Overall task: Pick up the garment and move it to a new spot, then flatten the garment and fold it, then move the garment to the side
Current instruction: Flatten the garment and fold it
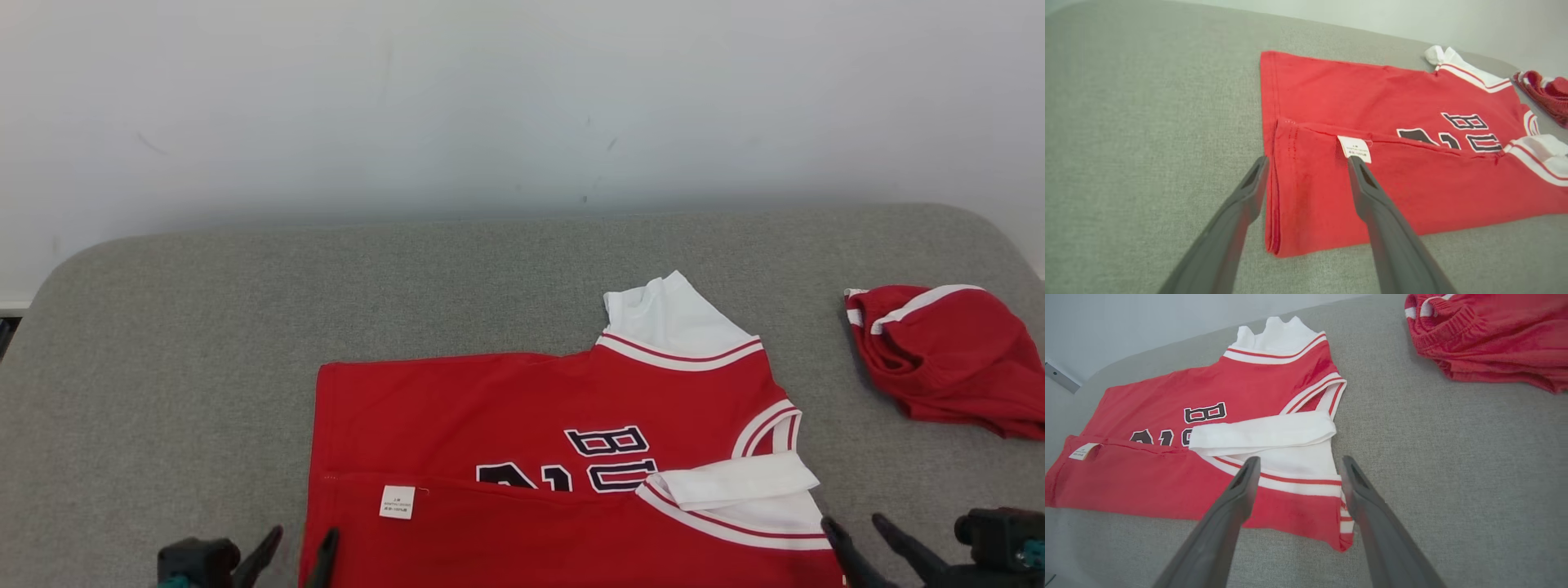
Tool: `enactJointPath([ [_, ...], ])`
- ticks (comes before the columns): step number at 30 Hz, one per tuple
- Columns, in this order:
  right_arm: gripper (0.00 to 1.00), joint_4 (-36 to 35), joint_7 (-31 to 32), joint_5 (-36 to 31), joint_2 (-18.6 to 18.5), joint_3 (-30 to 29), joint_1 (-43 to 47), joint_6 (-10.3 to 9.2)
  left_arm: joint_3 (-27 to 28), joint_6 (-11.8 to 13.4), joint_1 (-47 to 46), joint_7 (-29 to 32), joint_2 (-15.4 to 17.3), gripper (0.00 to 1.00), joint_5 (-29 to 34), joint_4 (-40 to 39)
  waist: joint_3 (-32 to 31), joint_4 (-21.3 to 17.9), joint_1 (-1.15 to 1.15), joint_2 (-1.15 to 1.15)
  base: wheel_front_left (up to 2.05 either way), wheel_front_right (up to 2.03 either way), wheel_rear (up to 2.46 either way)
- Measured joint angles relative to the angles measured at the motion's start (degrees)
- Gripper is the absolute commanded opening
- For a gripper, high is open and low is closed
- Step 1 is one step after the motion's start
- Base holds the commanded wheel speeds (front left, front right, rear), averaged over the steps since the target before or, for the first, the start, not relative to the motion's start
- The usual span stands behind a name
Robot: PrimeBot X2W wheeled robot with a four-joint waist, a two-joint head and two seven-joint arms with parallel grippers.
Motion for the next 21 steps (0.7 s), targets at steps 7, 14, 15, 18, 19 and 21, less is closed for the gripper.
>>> enactJointPath([
  [7,1.0,-4.2,-0.9,-2.7,-0.4,-1.0,-4.6,-2.02,1.0,3.1,-1.2,-1.8,1.1,1.0,3.5,-5.5,0.8,0.1,0.0,0.0,0.0,0.0,0.0],
  [14,1.0,-3.3,1.2,-3.7,-0.4,-0.6,-12.9,-2.27,0.1,3.0,-9.4,0.0,-0.1,1.0,3.8,-4.7,2.8,0.6,0.0,0.0,0.0,0.0,0.0],
  [15,1.0,-3.0,1.7,-4.1,-0.5,-0.6,-14.1,-2.5,-0.3,3.0,-11.2,0.5,-0.1,1.0,4.1,-3.7,3.1,0.8,0.01,0.0,0.0,0.0,0.0],
  [18,1.0,-1.0,3.3,-4.9,-0.6,0.2,-19.0,-2.57,0.1,2.5,-15.7,1.5,-0.3,1.0,3.9,-0.7,4.4,1.2,0.01,0.0,0.0,0.0,0.0],
  [19,1.0,-0.3,3.7,-5.2,-0.5,0.5,-20.8,-2.57,0.3,2.5,-17.0,1.8,-0.4,1.0,3.7,0.3,4.9,1.4,0.0,0.0,0.0,0.0,0.0],
  [21,1.0,1.5,4.9,-5.2,-0.4,1.3,-24.3,-2.55,0.0,2.0,-19.3,2.7,-0.6,1.0,3.8,2.3,6.0,1.6,0.01,0.0,0.0,0.0,0.0],
])
